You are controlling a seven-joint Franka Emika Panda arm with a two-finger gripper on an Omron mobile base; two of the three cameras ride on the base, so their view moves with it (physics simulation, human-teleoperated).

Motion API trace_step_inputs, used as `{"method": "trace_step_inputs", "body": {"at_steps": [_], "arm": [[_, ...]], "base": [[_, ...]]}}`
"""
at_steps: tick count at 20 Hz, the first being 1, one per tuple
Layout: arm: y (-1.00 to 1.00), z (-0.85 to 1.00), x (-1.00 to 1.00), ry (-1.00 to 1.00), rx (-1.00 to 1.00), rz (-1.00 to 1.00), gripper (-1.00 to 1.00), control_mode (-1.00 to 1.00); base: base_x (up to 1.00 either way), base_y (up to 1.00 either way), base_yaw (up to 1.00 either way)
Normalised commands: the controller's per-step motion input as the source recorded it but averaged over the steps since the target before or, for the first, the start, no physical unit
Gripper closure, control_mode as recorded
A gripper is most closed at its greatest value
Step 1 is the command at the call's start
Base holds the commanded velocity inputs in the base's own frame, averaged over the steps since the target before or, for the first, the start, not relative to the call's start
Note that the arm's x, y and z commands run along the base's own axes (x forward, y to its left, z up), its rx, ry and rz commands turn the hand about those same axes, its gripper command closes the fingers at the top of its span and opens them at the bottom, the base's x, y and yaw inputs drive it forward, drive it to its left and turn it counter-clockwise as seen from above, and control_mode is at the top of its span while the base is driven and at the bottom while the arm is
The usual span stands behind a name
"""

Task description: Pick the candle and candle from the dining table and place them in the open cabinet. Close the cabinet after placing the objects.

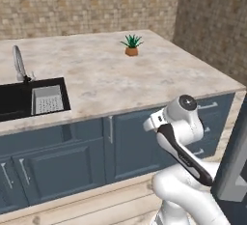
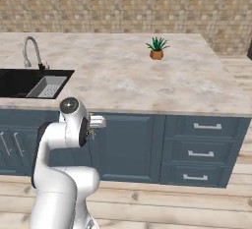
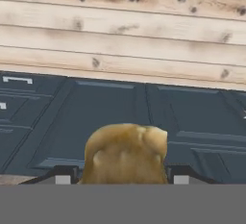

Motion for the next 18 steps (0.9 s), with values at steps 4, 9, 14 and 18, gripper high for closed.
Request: {"method": "trace_step_inputs", "body": {"at_steps": [4, 9, 14, 18], "arm": [[0.00, 0.00, 0.00, 0.00, 0.00, 0.00, 1.00, 1.00], [0.00, 0.00, 0.00, 0.00, 0.00, 0.00, 1.00, 1.00], [0.00, 0.00, 0.00, 0.00, 0.00, 0.00, 1.00, 1.00], [0.00, 0.00, 0.00, 0.00, 0.00, 0.00, 1.00, 1.00]], "base": [[-0.10, 0.34, 0.53], [-0.03, -0.41, 0.38], [-0.08, -0.96, 0.11], [-0.20, -0.65, 0.24]]}}
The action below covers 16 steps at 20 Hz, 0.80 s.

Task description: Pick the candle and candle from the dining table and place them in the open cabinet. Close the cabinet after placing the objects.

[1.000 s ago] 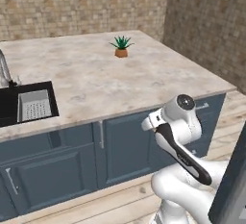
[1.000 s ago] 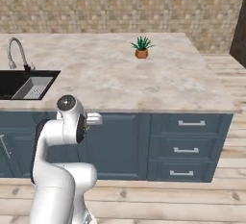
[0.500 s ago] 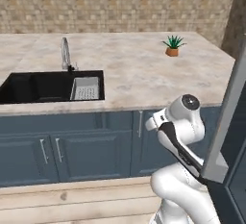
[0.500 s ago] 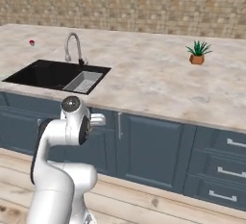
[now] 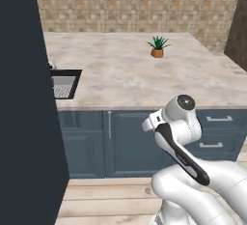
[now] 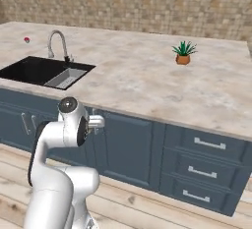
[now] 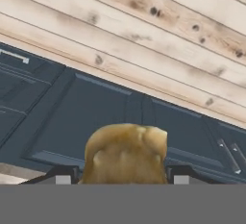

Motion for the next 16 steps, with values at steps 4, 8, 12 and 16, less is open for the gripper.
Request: {"method": "trace_step_inputs", "body": {"at_steps": [4, 8, 12, 16], "arm": [[0.00, 0.00, 0.00, 0.00, 0.00, 0.00, 1.00, 1.00], [0.00, 0.00, 0.00, 0.00, 0.00, 0.00, 1.00, 1.00], [0.00, 0.00, 0.00, 0.00, 0.00, 0.00, 1.00, 1.00], [0.00, 0.00, 0.00, 0.00, 0.00, 0.00, 1.00, 1.00]], "base": [[-0.33, -0.10, 0.42], [-0.35, 0.00, 0.65], [-0.37, 0.00, 0.67], [-0.35, 0.00, 0.66]]}}
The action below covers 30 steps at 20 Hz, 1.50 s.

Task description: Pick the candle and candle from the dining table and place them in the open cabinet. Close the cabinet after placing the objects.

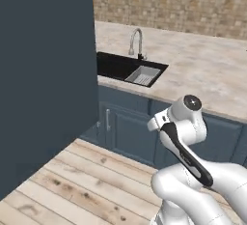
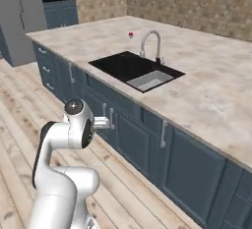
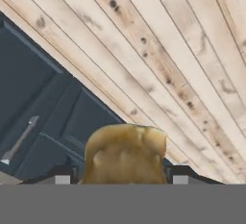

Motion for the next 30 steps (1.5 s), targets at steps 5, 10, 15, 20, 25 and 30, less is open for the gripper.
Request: {"method": "trace_step_inputs", "body": {"at_steps": [5, 10, 15, 20, 25, 30], "arm": [[0.00, 0.00, 0.00, 0.00, 0.00, 0.00, 1.00, 1.00], [0.00, 0.00, 0.00, 0.00, 0.00, 0.00, 1.00, 1.00], [0.00, 0.00, 0.00, 0.00, 0.00, 0.00, 1.00, 1.00], [0.00, 0.00, 0.00, 0.00, 0.00, 0.00, 1.00, 1.00], [0.00, 0.00, 0.00, 0.00, 0.00, 0.00, 1.00, 1.00], [0.00, 0.00, 0.00, 0.00, 0.00, 0.00, 1.00, 1.00]], "base": [[-0.33, 0.00, 0.65], [-0.26, -0.11, 0.61], [-0.15, -0.03, 0.59], [-0.22, -0.06, 0.56], [-0.18, -0.09, 0.53], [-0.25, -0.11, 0.52]]}}
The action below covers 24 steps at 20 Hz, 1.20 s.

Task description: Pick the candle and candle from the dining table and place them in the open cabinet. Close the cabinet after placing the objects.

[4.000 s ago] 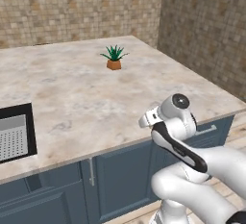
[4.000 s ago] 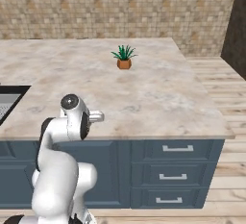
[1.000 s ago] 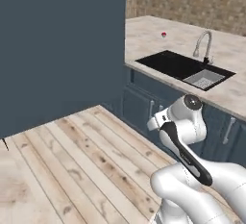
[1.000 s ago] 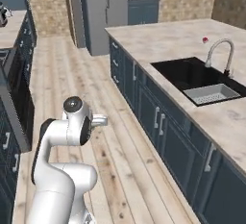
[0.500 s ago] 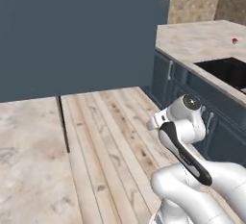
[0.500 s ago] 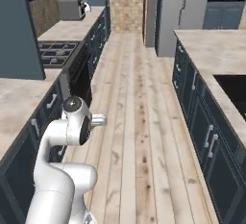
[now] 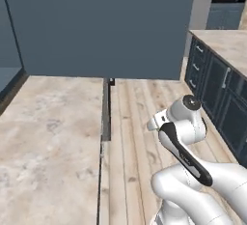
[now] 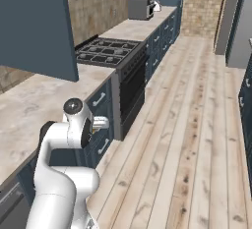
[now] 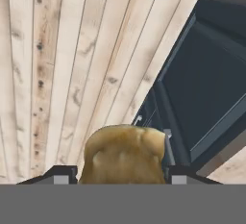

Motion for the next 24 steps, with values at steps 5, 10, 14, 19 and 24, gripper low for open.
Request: {"method": "trace_step_inputs", "body": {"at_steps": [5, 10, 14, 19, 24], "arm": [[0.00, 0.00, 0.00, 0.00, 0.00, 0.00, 1.00, 1.00], [0.00, 0.00, 0.00, 0.00, 0.00, 0.00, 1.00, 1.00], [0.00, 0.00, 0.00, 0.00, 0.00, 0.00, 1.00, 1.00], [0.00, 0.00, 0.00, 0.00, 0.00, 0.00, 1.00, 1.00], [0.00, 0.00, 0.00, 0.00, 0.00, 0.00, 1.00, 1.00]], "base": [[-0.35, -0.13, 0.52], [-0.40, -0.14, 0.52], [-0.44, -0.15, 0.51], [-0.44, -0.14, 0.51], [-0.43, -0.14, 0.49]]}}
